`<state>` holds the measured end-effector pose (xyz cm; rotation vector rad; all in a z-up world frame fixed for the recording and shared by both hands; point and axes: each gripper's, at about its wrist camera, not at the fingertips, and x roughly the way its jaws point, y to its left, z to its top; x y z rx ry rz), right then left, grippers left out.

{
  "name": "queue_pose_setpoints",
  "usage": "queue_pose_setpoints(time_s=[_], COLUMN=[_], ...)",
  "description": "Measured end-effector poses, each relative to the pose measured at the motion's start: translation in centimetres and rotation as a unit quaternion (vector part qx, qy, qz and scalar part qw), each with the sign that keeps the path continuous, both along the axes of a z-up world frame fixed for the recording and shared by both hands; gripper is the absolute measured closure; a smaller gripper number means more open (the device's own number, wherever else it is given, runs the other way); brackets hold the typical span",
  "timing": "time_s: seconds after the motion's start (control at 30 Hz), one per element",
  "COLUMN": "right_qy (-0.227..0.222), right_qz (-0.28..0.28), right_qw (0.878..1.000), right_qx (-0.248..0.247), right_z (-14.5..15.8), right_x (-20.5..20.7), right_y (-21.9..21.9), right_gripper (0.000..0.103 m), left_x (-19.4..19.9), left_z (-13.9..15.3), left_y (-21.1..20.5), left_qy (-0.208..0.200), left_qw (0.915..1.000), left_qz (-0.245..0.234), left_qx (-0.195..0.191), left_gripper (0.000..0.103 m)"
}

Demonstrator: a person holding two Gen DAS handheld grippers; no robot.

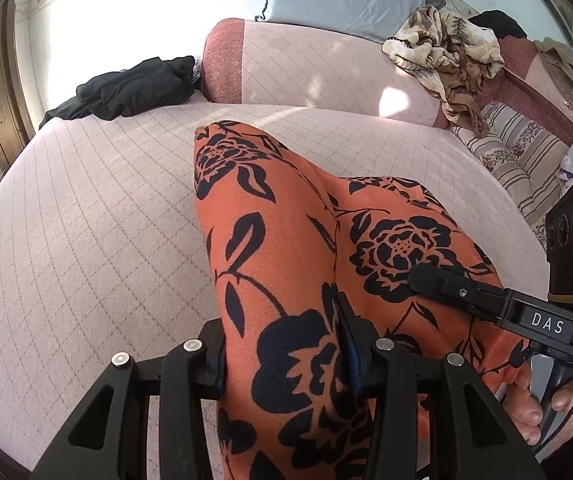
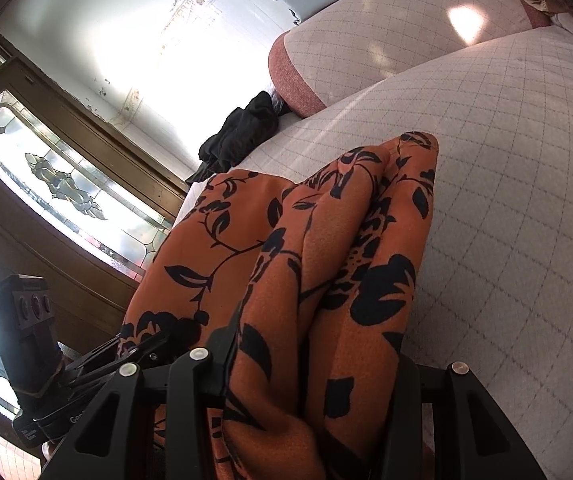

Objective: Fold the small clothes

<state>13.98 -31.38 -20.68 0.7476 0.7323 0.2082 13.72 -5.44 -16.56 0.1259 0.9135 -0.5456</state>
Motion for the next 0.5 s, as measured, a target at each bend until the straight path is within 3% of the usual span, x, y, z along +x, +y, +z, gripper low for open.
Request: queue_pose_setpoints(time_s=[0.5], right_qy=[0.022], right_qz=[0.013], right_qw=[1.0], right_qx=[0.003], right_z=[-1.3], right_x=[-1.5], right_y=[1.5], right_gripper=[0.058], left_x=[-2.3], left_z=[-1.8], left_y=[2.0], left_qy=[0.007], left_qw=[0.9996], left_qz=[0.009], left_qx=[0.027], left_gripper=[0.058])
